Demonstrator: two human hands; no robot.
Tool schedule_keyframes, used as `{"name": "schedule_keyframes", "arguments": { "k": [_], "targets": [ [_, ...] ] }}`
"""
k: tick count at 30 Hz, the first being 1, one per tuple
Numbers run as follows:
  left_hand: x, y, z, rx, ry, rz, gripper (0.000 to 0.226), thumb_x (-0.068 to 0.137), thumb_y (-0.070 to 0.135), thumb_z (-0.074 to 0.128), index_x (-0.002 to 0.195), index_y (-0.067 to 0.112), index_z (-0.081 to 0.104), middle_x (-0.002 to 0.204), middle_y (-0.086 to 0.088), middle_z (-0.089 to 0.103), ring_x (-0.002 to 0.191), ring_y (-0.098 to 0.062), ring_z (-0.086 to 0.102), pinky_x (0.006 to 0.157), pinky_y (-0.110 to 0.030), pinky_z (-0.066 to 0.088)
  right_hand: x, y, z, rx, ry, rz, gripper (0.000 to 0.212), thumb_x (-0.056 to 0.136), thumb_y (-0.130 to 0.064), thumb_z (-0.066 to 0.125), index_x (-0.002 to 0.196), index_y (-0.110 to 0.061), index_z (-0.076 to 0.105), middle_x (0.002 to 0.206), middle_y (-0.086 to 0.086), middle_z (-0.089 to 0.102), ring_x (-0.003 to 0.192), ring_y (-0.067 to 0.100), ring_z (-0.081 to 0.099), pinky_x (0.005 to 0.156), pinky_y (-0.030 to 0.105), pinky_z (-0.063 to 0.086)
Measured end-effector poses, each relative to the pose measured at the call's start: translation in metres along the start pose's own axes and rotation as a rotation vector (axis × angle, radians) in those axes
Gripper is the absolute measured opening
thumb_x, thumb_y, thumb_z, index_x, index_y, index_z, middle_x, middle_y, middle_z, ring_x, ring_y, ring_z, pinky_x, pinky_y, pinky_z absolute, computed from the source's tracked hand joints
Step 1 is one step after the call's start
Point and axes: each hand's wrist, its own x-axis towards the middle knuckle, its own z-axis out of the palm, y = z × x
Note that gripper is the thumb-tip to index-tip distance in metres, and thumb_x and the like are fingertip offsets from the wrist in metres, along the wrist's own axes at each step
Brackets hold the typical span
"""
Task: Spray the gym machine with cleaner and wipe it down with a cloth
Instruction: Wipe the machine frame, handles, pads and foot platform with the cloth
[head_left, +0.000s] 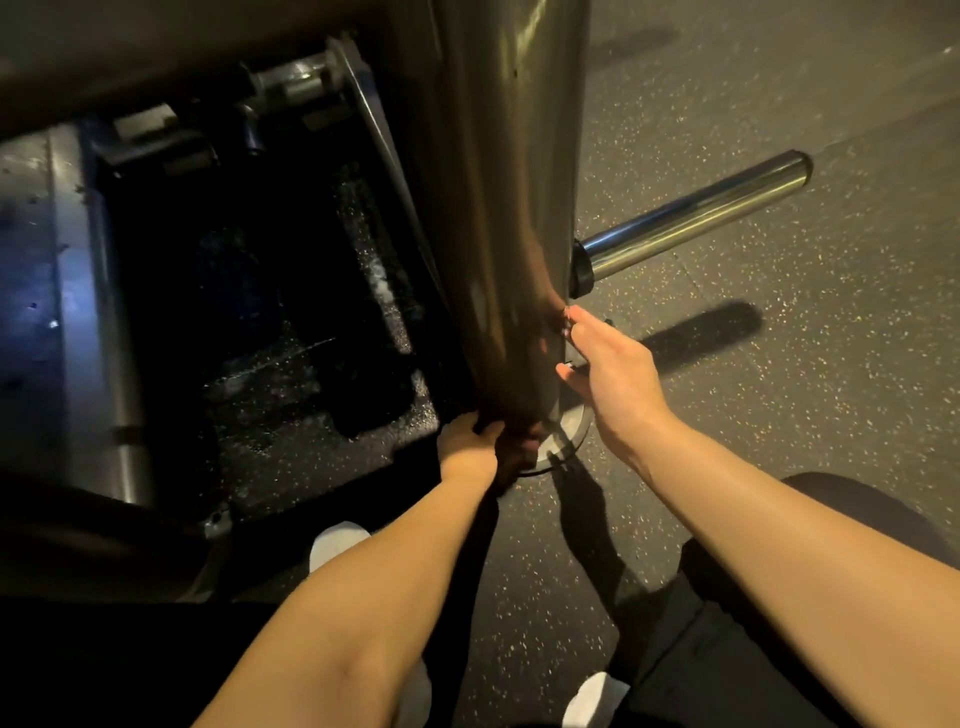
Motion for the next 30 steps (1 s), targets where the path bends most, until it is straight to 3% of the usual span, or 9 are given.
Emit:
{"name": "schedule_keyframes", "arguments": {
  "k": [3, 7, 11, 14, 17, 21, 25, 27, 30],
  "targets": [
    [-0.021, 0.020, -0.034, -0.038, -0.020, 0.091, 0.035, 0.095, 0.028, 0.074, 0.121, 0.005, 0.073, 0.119, -0.012, 0.074, 0.112, -0.030, 0.068, 0.092, -0.031, 0.050, -0.002, 0.004, -0.001, -0.221, 0.042, 0.029, 0.036, 0.098, -0.021, 0.064, 0.134, -0.019, 0.069, 0.124, -0.007, 0.070, 0.114, 0.014, 0.066, 0.105, 0.035, 0.051],
    [-0.051, 0.054, -0.084, -0.042, -0.082, 0.218, 0.032, 0.086, 0.024, 0.084, 0.111, 0.005, 0.077, 0.105, -0.011, 0.078, 0.102, -0.027, 0.073, 0.091, -0.036, 0.057, -0.022, -0.009, 0.005, -0.346, -0.109, 0.233, 0.030, 0.091, -0.007, 0.071, 0.121, -0.009, 0.071, 0.090, 0.005, 0.066, 0.081, 0.017, 0.059, 0.072, 0.029, 0.047],
    [-0.083, 0.103, -0.137, -0.153, -0.101, 0.199, 0.029, 0.084, 0.024, 0.086, 0.106, 0.011, 0.072, 0.097, -0.008, 0.076, 0.094, -0.025, 0.074, 0.080, -0.038, 0.062, -0.043, -0.036, 0.013, -0.279, -0.309, 0.284, 0.048, 0.091, 0.002, 0.064, 0.137, -0.012, 0.061, 0.123, 0.006, 0.070, 0.111, 0.019, 0.063, 0.098, 0.038, 0.050],
    [-0.103, 0.124, -0.164, -0.260, -0.159, 0.147, 0.035, 0.085, 0.016, 0.085, 0.114, 0.003, 0.071, 0.102, -0.014, 0.076, 0.092, -0.027, 0.075, 0.072, -0.039, 0.065, -0.047, -0.055, 0.017, -0.351, -0.402, 0.215, 0.060, 0.086, -0.005, 0.079, 0.141, -0.016, 0.056, 0.119, 0.003, 0.069, 0.106, 0.016, 0.067, 0.084, 0.029, 0.055],
    [-0.114, 0.133, -0.180, -0.307, -0.222, 0.143, 0.038, 0.086, 0.014, 0.084, 0.117, -0.001, 0.067, 0.104, -0.014, 0.075, 0.091, -0.024, 0.075, 0.061, -0.029, 0.061, -0.052, -0.068, 0.022, -0.406, -0.440, 0.151, 0.044, 0.082, -0.009, 0.085, 0.121, -0.015, 0.065, 0.101, 0.002, 0.075, 0.082, 0.006, 0.072, 0.063, 0.014, 0.051],
    [-0.122, 0.144, -0.195, -0.366, -0.279, 0.150, 0.034, 0.089, 0.011, 0.080, 0.117, 0.000, 0.064, 0.111, -0.015, 0.073, 0.097, -0.025, 0.073, 0.064, -0.030, 0.062, -0.050, -0.078, 0.029, -0.530, -0.341, -0.006, 0.021, 0.082, -0.015, 0.086, 0.100, -0.011, 0.076, 0.086, 0.005, 0.078, 0.074, 0.013, 0.068, 0.058, 0.018, 0.051],
    [-0.119, 0.146, -0.203, -0.254, -0.297, 0.210, 0.057, 0.089, 0.004, 0.077, 0.136, 0.019, 0.048, 0.120, -0.013, 0.066, 0.103, -0.030, 0.071, 0.073, -0.039, 0.065, -0.042, -0.090, 0.034, -0.538, -0.347, -0.014, 0.019, 0.082, -0.011, 0.085, 0.094, -0.001, 0.073, 0.084, 0.014, 0.076, 0.079, 0.019, 0.068, 0.077, 0.035, 0.055],
    [-0.122, 0.147, -0.209, -0.158, -0.325, 0.244, 0.047, 0.092, 0.009, 0.075, 0.135, 0.013, 0.055, 0.119, -0.012, 0.068, 0.100, -0.028, 0.072, 0.074, -0.037, 0.065, -0.045, -0.100, 0.035, -0.454, -0.408, -0.020, 0.021, 0.084, -0.007, 0.079, 0.098, 0.004, 0.069, 0.089, 0.018, 0.075, 0.085, 0.024, 0.068, 0.086, 0.041, 0.054],
    [-0.133, 0.151, -0.222, -0.107, -0.319, 0.287, 0.028, 0.097, 0.019, 0.071, 0.123, 0.011, 0.063, 0.106, -0.007, 0.070, 0.091, -0.022, 0.070, 0.076, -0.036, 0.064, -0.059, -0.124, 0.035, -0.250, -0.499, -0.003, 0.011, 0.090, -0.002, 0.066, 0.101, 0.001, 0.065, 0.086, 0.016, 0.069, 0.084, 0.024, 0.067, 0.076, 0.031, 0.053]
  ]
}}
